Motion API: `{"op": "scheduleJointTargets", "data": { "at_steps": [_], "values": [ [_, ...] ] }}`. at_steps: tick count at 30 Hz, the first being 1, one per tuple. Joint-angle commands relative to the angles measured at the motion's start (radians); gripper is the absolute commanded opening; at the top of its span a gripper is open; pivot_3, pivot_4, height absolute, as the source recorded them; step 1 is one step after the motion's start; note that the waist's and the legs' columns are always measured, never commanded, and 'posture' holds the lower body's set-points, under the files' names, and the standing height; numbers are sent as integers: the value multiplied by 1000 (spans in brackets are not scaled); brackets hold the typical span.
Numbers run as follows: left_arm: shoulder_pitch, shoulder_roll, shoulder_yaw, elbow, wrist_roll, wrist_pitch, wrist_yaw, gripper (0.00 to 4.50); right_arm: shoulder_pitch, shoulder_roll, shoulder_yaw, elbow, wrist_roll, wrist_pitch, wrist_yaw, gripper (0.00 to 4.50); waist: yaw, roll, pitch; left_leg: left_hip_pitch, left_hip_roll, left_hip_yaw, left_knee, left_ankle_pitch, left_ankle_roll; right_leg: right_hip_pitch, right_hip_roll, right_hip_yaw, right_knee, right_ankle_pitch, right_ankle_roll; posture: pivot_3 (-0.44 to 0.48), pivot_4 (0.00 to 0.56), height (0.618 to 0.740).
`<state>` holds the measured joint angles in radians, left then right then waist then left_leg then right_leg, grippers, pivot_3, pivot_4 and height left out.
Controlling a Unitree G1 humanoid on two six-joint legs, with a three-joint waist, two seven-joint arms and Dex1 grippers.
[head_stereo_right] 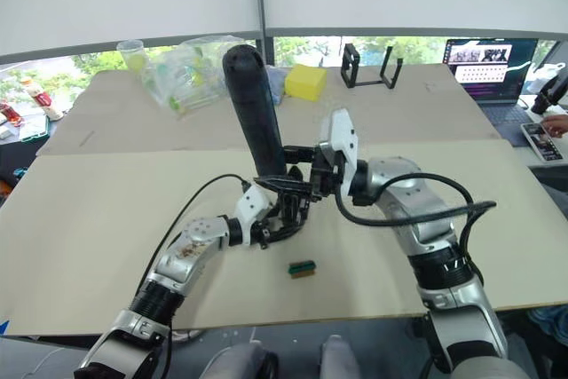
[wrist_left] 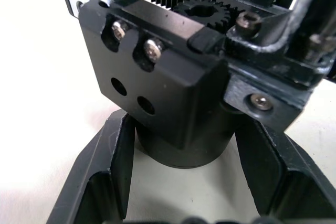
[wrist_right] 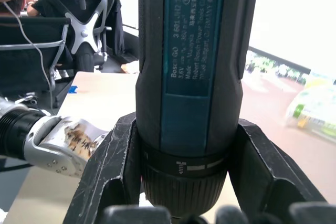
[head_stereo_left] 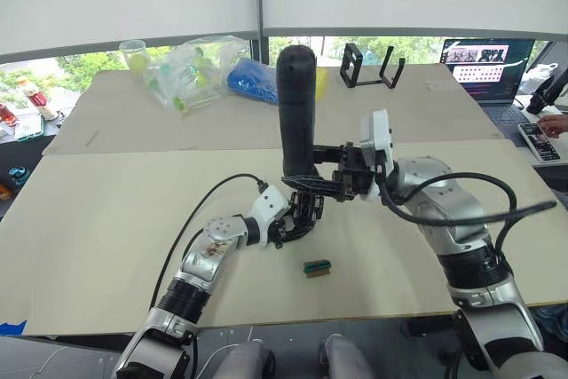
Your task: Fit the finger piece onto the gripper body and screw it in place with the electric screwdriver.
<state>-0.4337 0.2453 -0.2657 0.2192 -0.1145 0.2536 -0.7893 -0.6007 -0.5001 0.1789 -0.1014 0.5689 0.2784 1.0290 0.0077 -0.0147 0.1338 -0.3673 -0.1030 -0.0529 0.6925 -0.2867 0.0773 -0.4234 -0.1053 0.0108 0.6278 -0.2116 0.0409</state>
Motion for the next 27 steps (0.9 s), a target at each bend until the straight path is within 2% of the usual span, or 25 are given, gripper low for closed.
{"op": "scheduleJointTargets", "data": {
  "at_steps": [1, 6, 15, 21, 27],
  "values": [
    [-31, 12, 39, -48, -20, -13, -1, 2292, 101, -42, 8, 98, -97, 76, -56, 1924, 1, -1, -1, 0, 0, 0, 0, 0, 0, 0, 0, 0, 0, 0, 0, 0, 150, 737],
    [-28, 14, 41, -52, -21, -10, -1, 2292, 113, -25, -18, 103, -76, 122, -90, 1924, -1, 0, -2, 0, 1, 0, 0, 0, 0, 0, 0, 0, 0, 0, 0, 0, 150, 737],
    [-39, 10, 40, -45, -21, -8, 1, 2292, 27, 29, 67, 185, -129, 64, -48, 1924, -4, 0, -2, 0, 1, 0, -1, 0, 0, 0, 0, 0, 0, 0, 0, 0, 150, 737],
    [-40, 14, 46, -49, -21, -5, 3, 2292, 72, -1, 94, 130, -146, 17, -7, 1924, -2, 0, -2, 0, 1, 0, -1, 0, 0, 0, 0, 0, -1, 0, 0, 0, 150, 737],
    [-25, 16, 44, -60, -22, -2, 3, 2292, 134, -31, 70, 69, -130, 3, -4, 1923, -2, 0, -2, 1, 1, 0, -2, 0, 0, 0, 0, 0, -1, 0, 0, 0, 150, 737]
  ]
}}
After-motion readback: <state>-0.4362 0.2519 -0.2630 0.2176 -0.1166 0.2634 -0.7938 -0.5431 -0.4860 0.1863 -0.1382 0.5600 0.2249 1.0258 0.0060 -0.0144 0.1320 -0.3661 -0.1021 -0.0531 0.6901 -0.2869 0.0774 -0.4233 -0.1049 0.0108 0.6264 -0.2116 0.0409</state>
